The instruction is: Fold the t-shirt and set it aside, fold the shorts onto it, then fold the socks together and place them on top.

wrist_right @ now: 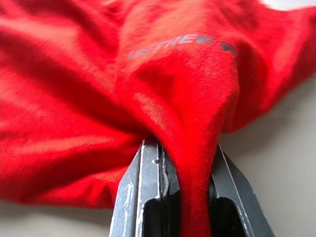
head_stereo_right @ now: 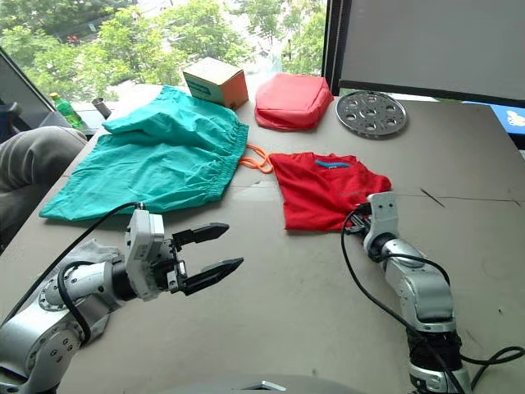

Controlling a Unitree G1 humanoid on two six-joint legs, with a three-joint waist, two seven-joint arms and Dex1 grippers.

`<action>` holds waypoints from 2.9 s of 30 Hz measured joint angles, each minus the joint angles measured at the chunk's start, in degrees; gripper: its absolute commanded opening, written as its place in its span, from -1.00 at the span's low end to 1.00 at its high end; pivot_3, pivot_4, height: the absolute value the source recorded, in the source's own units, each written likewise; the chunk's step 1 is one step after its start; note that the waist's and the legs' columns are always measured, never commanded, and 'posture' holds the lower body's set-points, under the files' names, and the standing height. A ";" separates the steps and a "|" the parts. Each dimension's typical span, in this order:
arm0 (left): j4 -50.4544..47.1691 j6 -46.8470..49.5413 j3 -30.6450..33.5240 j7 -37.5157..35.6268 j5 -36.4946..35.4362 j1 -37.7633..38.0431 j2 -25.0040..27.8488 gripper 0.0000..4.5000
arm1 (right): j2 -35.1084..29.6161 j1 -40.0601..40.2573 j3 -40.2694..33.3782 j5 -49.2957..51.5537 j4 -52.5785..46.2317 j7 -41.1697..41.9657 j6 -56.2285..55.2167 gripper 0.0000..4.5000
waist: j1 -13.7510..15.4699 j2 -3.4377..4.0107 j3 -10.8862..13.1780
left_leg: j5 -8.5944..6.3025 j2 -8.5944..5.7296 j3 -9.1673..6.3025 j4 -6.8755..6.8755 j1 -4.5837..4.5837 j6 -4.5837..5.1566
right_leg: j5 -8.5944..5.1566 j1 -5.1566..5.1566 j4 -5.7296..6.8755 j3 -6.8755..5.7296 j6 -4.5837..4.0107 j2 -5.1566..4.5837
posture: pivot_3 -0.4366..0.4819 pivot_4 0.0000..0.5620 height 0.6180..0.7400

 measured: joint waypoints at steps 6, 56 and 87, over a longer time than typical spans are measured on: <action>2.68 -0.34 -4.47 -0.78 0.04 -6.38 -1.11 0.82 | 0.73 8.28 -15.65 -0.01 -4.56 -6.58 1.33 -1.00 | 0.21 0.05 0.04 | 0.00 -0.03 -0.01 -0.21 0.02 0.03 | 0.01 0.04 -0.16 -0.04 0.02 0.13 | -0.05 -0.47 0.98; 18.61 0.98 -15.00 -3.21 1.59 -21.55 -13.50 0.82 | -23.52 36.10 -27.97 35.59 -29.44 21.17 -15.33 0.96 | -3.56 -0.20 0.47 | 0.01 0.14 -0.04 -0.42 0.26 0.03 | -0.03 -0.08 -0.27 0.23 0.05 0.30 | -0.05 -0.47 0.98; 25.73 0.99 -3.20 25.71 26.79 -16.42 -2.67 0.82 | -16.82 -9.93 28.07 11.50 -6.62 33.84 -20.59 0.96 | -1.10 -0.71 0.67 | 0.10 0.12 -0.09 -0.19 0.21 -0.09 | 0.03 -0.03 0.00 -0.11 0.02 0.33 | -0.05 -0.47 0.98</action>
